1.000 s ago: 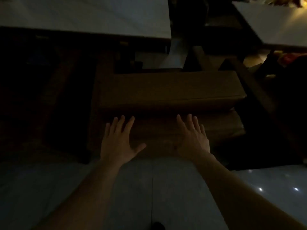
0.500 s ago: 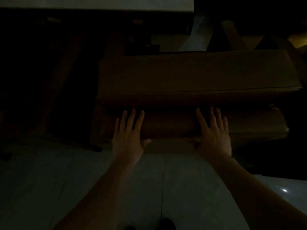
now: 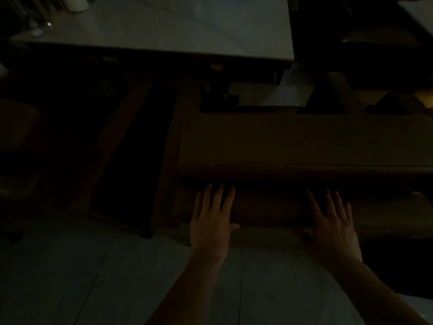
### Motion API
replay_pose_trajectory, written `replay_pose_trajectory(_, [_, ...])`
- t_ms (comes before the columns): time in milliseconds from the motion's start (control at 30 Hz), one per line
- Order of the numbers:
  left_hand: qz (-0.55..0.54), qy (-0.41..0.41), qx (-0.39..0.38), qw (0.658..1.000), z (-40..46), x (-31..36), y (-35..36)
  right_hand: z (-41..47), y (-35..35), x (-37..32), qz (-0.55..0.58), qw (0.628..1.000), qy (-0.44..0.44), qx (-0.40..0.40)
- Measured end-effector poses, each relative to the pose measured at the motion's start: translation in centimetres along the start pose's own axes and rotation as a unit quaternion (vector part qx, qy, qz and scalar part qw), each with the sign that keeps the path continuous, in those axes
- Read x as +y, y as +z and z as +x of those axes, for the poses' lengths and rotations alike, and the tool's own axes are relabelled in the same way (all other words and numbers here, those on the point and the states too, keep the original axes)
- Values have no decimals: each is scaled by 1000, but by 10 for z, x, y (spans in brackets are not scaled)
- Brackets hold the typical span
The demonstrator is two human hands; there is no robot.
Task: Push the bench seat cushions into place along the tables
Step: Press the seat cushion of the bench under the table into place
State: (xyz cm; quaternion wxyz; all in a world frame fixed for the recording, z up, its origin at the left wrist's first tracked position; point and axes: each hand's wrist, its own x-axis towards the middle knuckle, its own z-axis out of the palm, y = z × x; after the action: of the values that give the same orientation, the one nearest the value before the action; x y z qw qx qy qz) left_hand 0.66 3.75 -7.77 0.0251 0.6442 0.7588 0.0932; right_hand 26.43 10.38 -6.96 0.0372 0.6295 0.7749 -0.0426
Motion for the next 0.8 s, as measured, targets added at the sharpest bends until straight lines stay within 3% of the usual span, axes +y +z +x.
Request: replay_pose_trajectory(800, [-22, 34, 16, 999, -13, -78, -11, -32, 7, -74, 5, 1000, 26, -2])
